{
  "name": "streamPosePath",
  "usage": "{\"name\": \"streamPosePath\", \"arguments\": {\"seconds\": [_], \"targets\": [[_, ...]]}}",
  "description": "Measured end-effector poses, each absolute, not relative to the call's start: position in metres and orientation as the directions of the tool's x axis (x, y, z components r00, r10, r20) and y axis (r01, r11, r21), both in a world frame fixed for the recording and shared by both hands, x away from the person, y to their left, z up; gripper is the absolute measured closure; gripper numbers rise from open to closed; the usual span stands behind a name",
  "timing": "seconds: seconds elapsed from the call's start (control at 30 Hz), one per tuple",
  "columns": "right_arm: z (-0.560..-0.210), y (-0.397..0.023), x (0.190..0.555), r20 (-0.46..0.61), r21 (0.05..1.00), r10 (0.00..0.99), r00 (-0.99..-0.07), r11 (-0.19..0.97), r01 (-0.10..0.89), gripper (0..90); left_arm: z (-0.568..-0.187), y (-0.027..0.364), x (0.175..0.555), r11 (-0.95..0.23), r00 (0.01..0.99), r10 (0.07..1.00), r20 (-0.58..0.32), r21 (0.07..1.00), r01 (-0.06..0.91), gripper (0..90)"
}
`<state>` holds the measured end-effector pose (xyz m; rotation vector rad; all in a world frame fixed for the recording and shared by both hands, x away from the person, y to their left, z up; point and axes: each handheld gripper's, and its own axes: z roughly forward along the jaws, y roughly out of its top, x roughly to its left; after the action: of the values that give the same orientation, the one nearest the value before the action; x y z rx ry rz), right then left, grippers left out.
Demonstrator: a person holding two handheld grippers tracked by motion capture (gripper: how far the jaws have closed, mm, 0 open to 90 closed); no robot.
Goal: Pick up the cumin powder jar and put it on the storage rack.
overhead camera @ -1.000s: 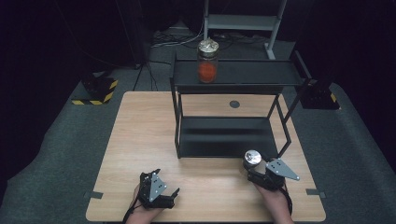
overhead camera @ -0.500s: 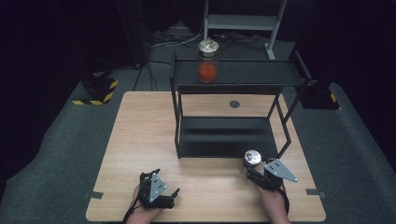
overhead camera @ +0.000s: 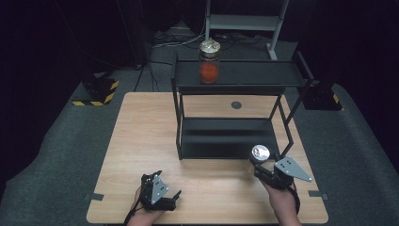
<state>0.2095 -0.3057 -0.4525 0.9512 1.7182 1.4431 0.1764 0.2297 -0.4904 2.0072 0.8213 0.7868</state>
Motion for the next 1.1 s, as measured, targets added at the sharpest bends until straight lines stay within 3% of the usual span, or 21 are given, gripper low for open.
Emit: {"name": "streamPosePath", "arguments": {"seconds": [1.1], "targets": [[-0.344,-0.316,0.196,-0.074,0.997,0.876,-0.477,0.077,-0.013,34.5,-0.491,0.231,0.176,-0.468,0.607,0.758,0.239,0.847,0.252,1.1]]}}
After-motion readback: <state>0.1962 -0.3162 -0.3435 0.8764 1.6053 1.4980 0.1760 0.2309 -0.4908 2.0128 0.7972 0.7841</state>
